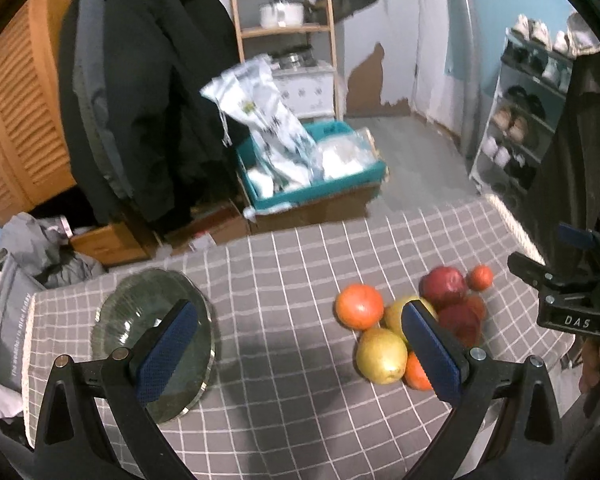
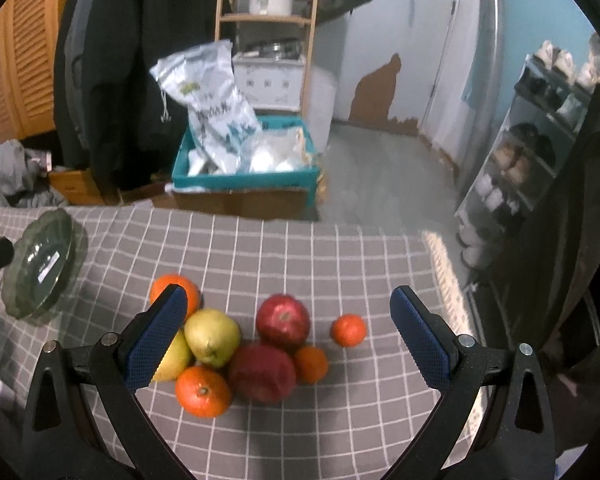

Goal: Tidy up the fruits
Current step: 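Move both grippers down toward the fruit pile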

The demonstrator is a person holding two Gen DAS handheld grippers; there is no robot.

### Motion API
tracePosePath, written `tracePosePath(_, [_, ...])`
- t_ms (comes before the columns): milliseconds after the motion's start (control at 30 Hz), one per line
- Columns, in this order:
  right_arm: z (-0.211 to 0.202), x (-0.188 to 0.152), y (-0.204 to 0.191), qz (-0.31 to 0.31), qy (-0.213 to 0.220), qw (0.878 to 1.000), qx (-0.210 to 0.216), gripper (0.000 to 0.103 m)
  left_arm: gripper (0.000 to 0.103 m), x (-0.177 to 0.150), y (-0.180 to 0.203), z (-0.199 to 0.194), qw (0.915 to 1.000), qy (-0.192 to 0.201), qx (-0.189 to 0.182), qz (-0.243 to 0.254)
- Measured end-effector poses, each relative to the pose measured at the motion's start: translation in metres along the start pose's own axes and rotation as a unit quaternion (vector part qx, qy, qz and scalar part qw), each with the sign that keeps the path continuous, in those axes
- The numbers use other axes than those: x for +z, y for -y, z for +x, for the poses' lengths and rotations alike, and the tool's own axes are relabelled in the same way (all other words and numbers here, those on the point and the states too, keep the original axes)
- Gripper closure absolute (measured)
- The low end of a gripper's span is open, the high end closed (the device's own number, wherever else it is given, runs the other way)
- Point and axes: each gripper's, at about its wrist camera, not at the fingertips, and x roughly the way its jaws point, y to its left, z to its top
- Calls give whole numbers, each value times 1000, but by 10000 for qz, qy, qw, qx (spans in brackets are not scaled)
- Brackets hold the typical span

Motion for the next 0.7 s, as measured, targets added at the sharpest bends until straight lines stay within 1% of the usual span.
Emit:
tracePosePath(133, [19, -9, 4, 133, -361, 9992, 125, 3, 0, -10, 8, 23, 9995, -322, -30, 24])
tracePosePath(400, [51, -27, 9, 375, -1001, 9938, 311, 3, 1, -23, 17, 62, 9966, -800, -184, -15])
tracePosePath(567, [75, -40, 7, 339, -1436, 9886, 292, 3, 1, -30, 22, 87, 9935, -1113, -229, -3])
tracePosePath(700, [88, -48, 3, 269, -1671, 9851, 316, 4, 1, -38, 26, 106, 9903, -1368, -236, -12])
